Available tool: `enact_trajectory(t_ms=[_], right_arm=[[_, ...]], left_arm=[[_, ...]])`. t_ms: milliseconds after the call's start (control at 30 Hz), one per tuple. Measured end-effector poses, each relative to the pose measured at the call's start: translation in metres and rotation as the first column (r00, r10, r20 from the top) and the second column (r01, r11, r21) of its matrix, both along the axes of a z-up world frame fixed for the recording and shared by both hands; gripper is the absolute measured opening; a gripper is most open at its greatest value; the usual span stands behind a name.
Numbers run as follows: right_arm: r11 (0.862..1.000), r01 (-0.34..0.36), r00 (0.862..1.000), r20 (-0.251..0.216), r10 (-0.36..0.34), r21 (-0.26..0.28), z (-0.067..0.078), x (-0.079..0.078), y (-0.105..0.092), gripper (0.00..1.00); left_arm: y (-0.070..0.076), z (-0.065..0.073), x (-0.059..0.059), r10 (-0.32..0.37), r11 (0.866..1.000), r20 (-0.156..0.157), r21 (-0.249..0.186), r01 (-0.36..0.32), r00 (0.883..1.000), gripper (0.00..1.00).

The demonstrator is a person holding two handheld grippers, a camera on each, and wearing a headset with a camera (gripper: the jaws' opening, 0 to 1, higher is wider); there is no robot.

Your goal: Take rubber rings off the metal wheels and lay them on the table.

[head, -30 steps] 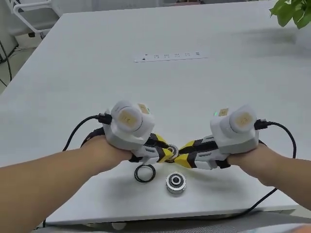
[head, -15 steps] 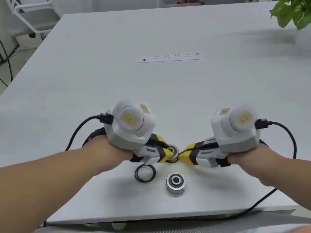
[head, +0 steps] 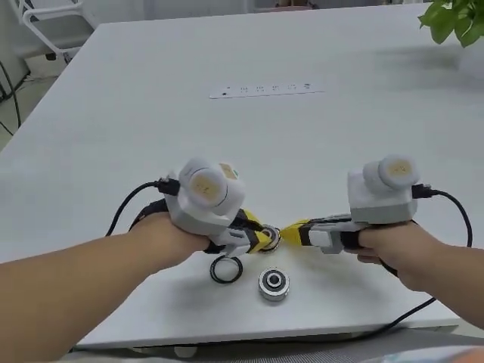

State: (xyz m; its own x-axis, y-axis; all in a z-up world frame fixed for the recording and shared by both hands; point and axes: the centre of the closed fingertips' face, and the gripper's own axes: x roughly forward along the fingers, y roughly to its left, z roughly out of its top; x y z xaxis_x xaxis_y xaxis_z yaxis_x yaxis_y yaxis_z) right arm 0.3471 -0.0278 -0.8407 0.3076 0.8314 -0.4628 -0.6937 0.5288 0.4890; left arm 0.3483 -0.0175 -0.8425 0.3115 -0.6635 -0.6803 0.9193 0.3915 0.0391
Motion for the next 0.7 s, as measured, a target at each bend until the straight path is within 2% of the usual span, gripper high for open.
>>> enact_trajectory(t_ms=[433, 700], right_arm=[[1.0, 0.017, 1.0, -0.02, -0.017, 0.02, 0.0039, -0.0017, 0.0036, 0.0], [1.0, -0.001, 1.0, -0.016, 0.001, 0.021, 0.0056, -0.0035, 0.0088, 0.0]], left_arm=[[-0.0003, 0.0, -0.0002, 0.014, 1.0, 0.003, 0.009, -0.014, 1.0, 0.13], [-0.0001, -0.0003, -0.0005, 0.015, 1.0, 0.005, 0.018, -0.015, 1.0, 0.12]])
